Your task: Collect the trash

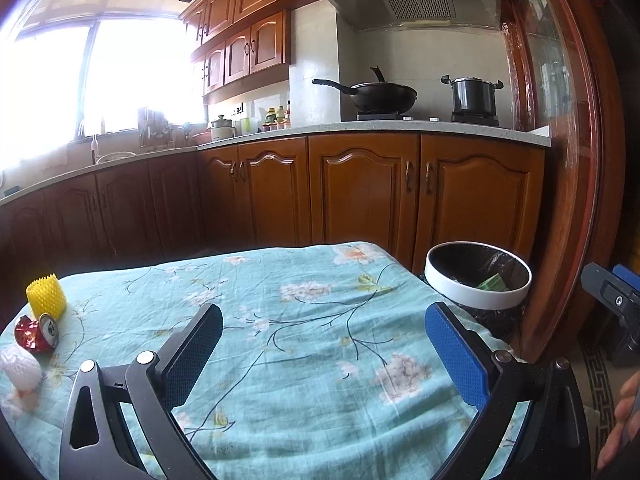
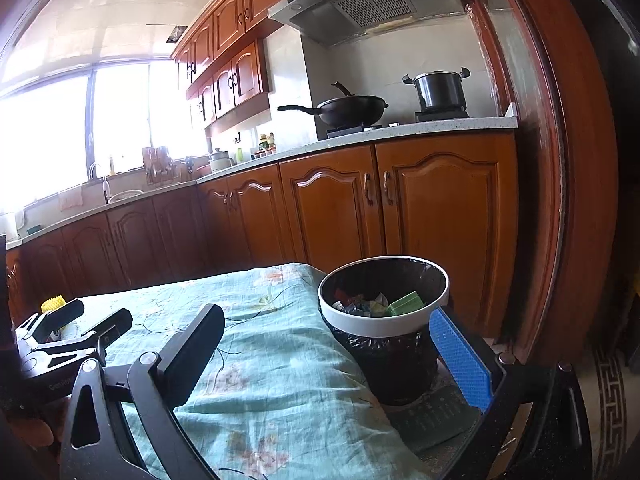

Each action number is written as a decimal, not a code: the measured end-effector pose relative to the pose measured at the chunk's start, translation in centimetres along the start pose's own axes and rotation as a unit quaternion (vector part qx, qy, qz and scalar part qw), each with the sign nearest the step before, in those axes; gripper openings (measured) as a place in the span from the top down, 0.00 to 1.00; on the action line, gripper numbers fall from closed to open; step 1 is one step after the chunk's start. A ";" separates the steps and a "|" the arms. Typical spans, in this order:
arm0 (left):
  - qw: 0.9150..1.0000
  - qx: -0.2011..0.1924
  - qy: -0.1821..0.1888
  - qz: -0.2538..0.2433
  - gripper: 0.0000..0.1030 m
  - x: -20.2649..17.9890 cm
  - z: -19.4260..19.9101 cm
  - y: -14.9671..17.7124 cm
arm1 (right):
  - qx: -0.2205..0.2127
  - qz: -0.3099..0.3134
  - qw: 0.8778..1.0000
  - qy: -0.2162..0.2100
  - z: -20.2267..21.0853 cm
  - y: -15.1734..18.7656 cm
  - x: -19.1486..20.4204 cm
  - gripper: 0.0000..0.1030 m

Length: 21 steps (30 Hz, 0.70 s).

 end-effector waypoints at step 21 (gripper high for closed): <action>1.000 0.000 0.018 -0.006 0.01 0.5 -0.6 -0.1 | -0.008 -0.001 1.000 0.002 0.4 0.6 -0.7 0.00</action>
Point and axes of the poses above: each gripper's, at about its wrist camera, not at the fingertips, and z roughly against the way its jaws point, x to its left, y to its underside, the point moved 3 cm from there along -z, roughly the way its jaws point, and after that the axes turned 4 degrees about -y, right-handed, at the moved point
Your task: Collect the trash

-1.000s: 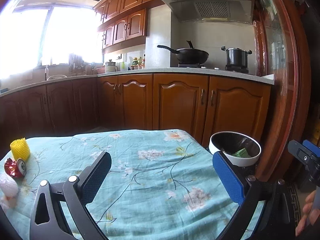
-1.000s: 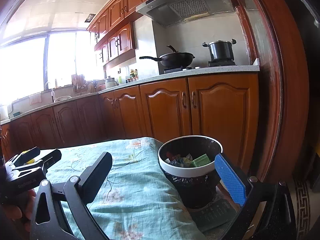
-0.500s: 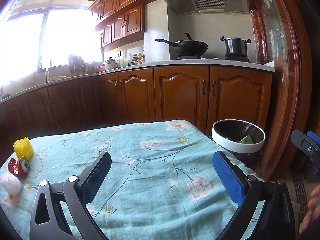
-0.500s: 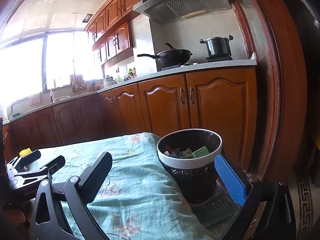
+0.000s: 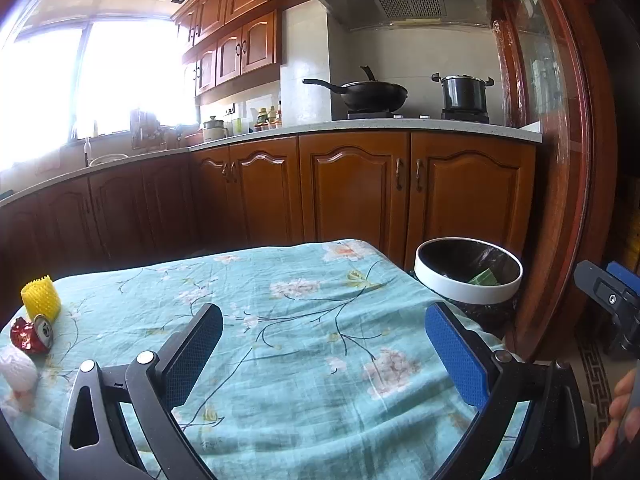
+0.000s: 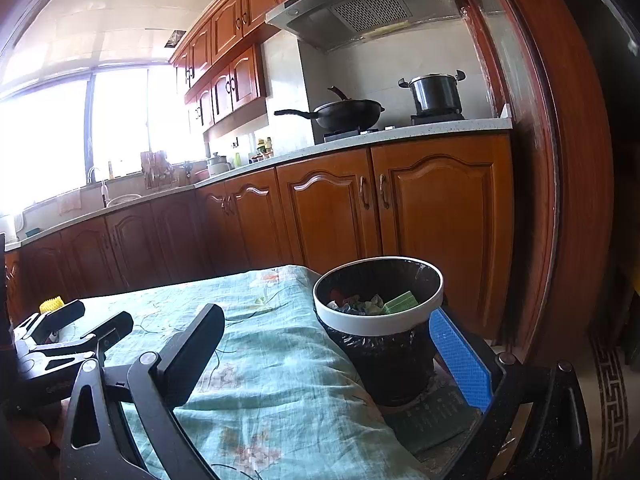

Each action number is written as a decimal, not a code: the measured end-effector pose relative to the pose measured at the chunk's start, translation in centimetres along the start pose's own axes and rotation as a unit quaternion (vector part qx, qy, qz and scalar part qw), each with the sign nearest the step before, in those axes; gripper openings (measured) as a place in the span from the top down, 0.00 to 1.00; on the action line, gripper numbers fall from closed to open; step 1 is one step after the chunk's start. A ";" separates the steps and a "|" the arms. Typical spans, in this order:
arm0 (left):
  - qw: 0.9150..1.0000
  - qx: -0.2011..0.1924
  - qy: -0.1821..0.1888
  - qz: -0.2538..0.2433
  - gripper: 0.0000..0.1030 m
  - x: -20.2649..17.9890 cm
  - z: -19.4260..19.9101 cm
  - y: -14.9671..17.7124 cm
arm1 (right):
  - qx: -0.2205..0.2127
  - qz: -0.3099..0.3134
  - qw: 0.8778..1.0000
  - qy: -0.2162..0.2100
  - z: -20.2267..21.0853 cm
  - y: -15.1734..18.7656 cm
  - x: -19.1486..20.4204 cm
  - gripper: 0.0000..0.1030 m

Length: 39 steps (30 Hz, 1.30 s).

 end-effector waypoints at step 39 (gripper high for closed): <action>1.000 -0.005 0.015 0.002 0.01 0.5 -0.1 0.0 | 0.008 0.011 1.000 0.009 -0.4 0.3 0.3 0.00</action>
Point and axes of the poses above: each gripper's, at about its wrist camera, not at the fingertips, and z roughly against the way its jaws point, x to its left, y to its underside, the point moved 3 cm from there along -z, roughly the way its jaws point, and after that the axes turned 4 degrees about -y, right-handed, at the moved point
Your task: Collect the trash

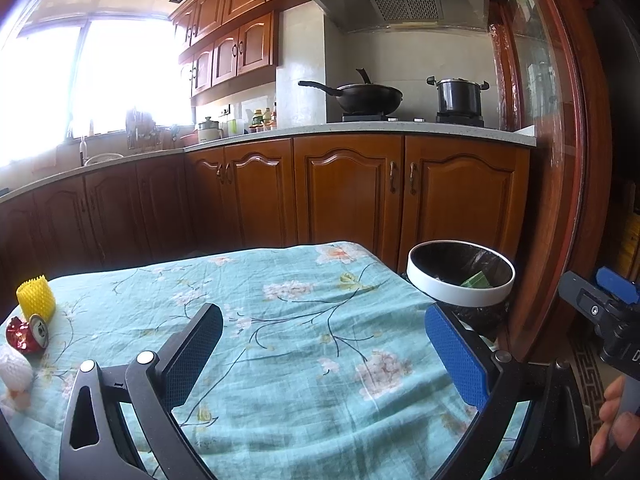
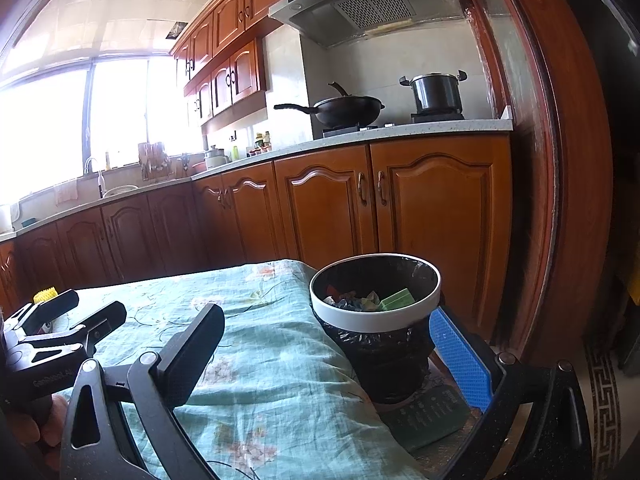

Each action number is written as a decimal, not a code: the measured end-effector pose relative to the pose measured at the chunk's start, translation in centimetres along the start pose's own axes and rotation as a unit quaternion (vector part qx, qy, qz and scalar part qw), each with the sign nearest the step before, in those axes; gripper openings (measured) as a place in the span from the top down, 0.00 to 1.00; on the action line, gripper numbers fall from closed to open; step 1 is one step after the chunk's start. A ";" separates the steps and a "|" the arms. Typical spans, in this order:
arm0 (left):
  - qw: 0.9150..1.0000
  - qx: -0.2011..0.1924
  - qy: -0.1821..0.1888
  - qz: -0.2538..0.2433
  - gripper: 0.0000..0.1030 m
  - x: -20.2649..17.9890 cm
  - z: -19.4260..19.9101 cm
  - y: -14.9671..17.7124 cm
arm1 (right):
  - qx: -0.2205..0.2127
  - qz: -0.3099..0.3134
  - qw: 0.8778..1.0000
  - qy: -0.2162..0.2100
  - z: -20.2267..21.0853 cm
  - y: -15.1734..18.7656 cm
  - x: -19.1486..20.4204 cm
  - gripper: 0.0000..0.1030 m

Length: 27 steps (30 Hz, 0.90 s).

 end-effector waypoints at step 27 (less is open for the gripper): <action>1.000 0.001 0.003 0.003 0.01 0.7 -0.3 0.1 | 0.006 0.001 1.000 -0.002 0.2 -0.6 0.1 0.00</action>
Point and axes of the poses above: each gripper's, at about its wrist camera, not at the fingertips, and z roughly against the way its jaws point, x to its left, y to its underside, the point moved 3 cm from there along -z, roughly the way its jaws point, and after that the axes turned 4 degrees about -y, right-handed, at the moved point
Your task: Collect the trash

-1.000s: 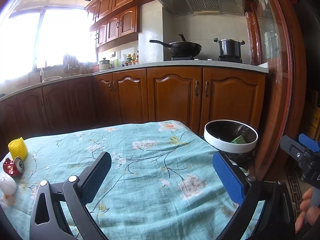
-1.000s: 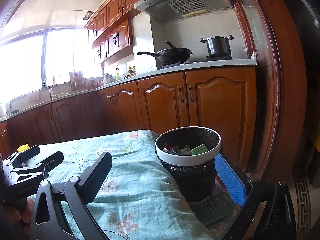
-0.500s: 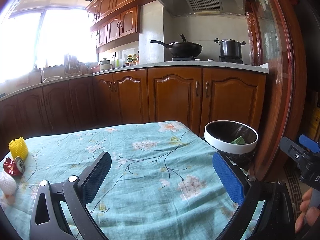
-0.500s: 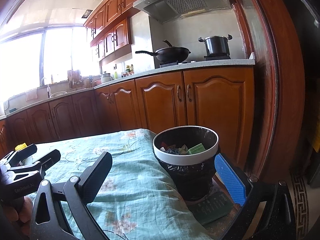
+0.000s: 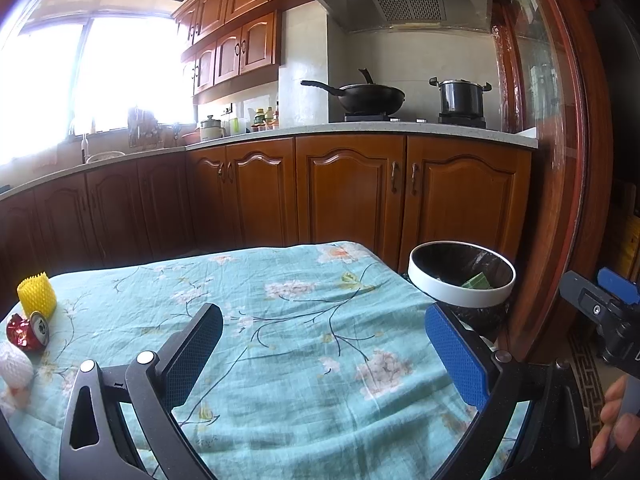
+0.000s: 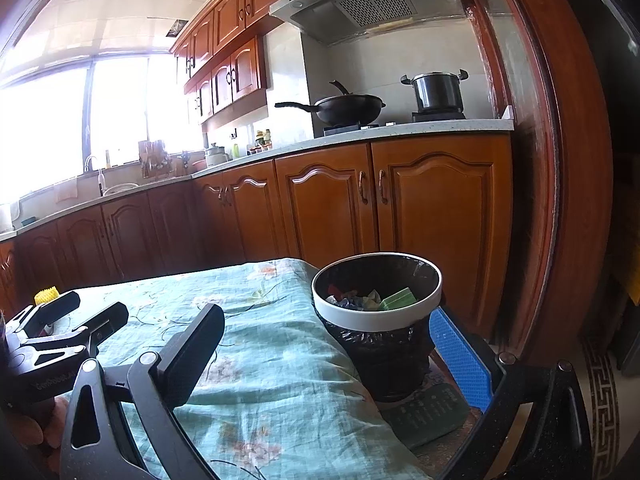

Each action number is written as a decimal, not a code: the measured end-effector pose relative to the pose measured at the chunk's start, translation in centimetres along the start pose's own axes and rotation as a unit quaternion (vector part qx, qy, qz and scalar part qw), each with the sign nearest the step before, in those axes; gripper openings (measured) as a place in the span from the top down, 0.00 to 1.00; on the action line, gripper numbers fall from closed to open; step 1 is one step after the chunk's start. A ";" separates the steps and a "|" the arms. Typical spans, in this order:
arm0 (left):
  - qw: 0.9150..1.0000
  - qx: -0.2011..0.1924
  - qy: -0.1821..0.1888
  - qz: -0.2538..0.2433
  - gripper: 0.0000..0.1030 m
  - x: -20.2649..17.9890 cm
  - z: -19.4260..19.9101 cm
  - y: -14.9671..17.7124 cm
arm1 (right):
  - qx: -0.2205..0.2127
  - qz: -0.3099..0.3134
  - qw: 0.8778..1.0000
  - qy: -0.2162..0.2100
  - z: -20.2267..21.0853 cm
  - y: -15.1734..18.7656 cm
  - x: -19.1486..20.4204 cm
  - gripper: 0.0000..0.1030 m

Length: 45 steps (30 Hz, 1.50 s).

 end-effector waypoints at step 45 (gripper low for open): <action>1.000 0.013 0.009 0.004 0.01 1.0 -0.9 -0.2 | 0.013 -0.005 1.000 -0.017 -0.6 -0.1 0.7 0.00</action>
Point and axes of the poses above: each gripper's, at about its wrist camera, not at the fingertips, and z roughly against the way its jaws point, x to its left, y to its underside, the point moved 3 cm from there along -z, roughly the way its jaws point, and after that the axes turned 4 degrees about -y, right-handed, at the moved point
